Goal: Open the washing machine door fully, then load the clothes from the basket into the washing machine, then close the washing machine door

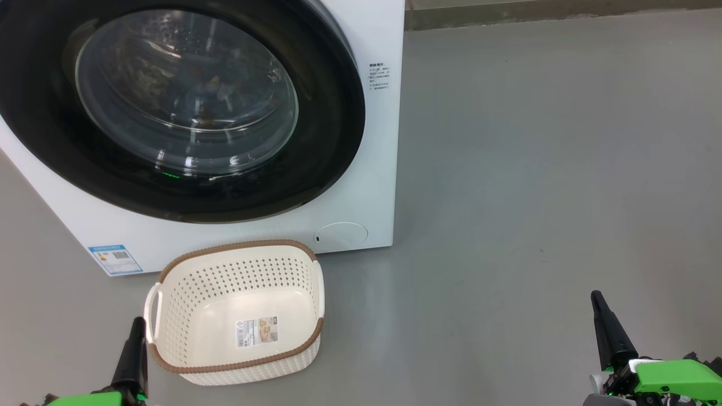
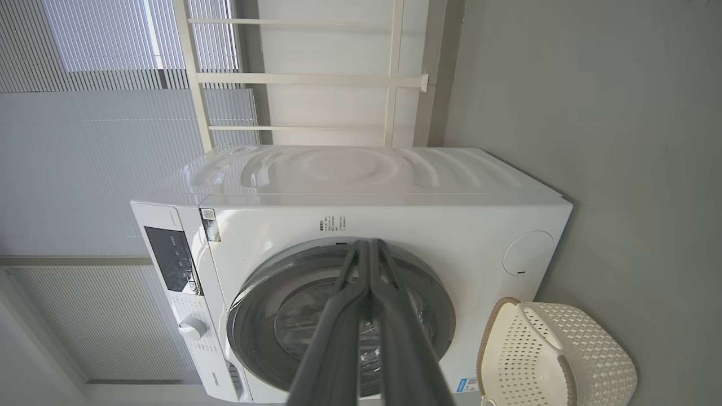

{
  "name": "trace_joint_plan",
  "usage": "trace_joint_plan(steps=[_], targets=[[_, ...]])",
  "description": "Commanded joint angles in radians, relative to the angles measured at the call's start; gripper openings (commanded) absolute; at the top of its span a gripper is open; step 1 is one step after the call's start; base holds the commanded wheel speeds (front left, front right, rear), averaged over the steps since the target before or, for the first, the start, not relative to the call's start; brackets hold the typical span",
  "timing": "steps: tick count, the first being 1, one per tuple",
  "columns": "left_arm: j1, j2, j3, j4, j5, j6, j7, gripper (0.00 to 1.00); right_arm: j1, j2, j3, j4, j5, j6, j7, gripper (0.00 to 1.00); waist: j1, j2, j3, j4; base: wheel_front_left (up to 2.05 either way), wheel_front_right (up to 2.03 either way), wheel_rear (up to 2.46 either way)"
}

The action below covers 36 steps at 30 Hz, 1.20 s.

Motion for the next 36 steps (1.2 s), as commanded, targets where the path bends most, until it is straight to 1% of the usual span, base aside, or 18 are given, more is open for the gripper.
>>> trace_joint_plan(steps=[1,36], targets=[[-0.041,0.017,0.034,-0.019,0.003,-0.003,0.007,0.00,-0.041,-0.004,0.021,-0.025,-0.002,-0.001,0.005,0.00,0.0000,-0.0001,0.000,0.000,0.00,0.00,0.00],[-0.041,0.017,0.035,-0.019,0.004,-0.003,0.007,0.00,-0.041,-0.002,0.019,-0.024,-0.004,-0.001,0.007,0.00,0.0000,-0.0001,0.000,0.000,0.00,0.00,0.00]])
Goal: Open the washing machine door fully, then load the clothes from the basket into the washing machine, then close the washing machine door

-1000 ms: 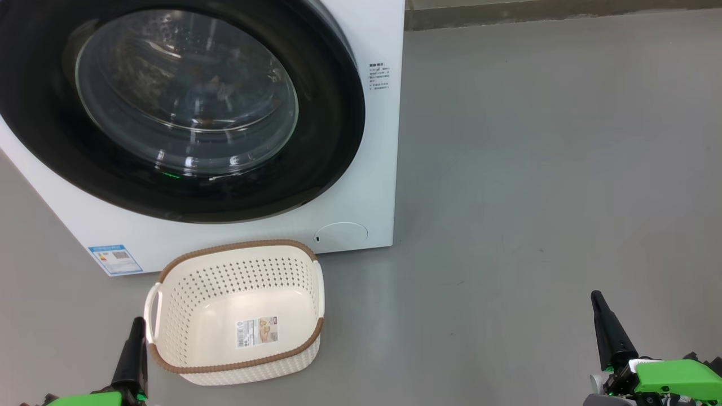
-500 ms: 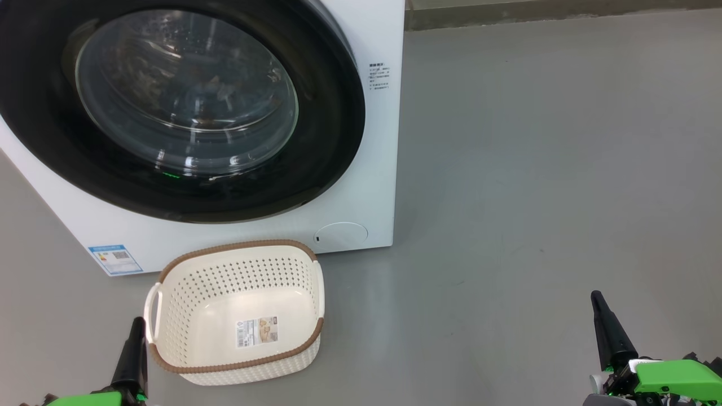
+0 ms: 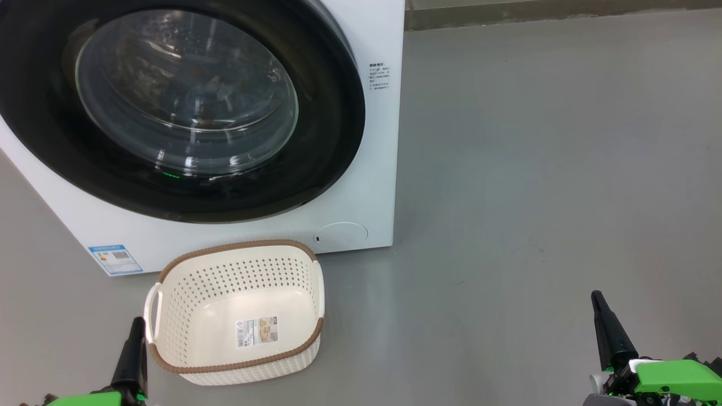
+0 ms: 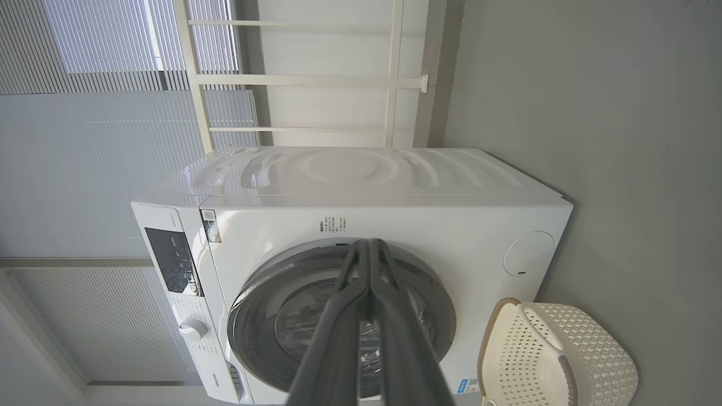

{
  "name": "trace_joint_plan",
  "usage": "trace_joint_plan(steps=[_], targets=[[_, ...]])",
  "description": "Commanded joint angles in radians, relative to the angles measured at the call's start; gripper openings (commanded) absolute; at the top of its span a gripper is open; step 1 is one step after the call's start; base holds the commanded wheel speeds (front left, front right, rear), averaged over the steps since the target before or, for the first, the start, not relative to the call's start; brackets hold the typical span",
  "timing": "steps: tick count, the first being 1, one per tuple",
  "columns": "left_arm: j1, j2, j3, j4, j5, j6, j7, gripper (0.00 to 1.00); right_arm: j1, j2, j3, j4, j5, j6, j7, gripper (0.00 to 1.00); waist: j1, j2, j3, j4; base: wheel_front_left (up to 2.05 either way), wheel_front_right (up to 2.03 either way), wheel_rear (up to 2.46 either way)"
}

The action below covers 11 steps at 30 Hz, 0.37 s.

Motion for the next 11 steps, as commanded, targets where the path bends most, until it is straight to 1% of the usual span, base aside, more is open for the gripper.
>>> trace_joint_plan(steps=[1,11], targets=[[-0.041,0.017,0.034,-0.019,0.004,-0.003,0.007,0.00,-0.041,-0.005,0.022,-0.024,-0.004,-0.001,0.007,0.00,0.0000,-0.0001,0.000,0.000,0.00,0.00,0.00],[-0.041,0.017,0.034,-0.019,0.004,-0.003,0.007,0.00,-0.041,-0.004,0.022,-0.024,-0.004,-0.001,0.008,0.00,0.0000,-0.0001,0.000,0.000,0.00,0.00,0.00]])
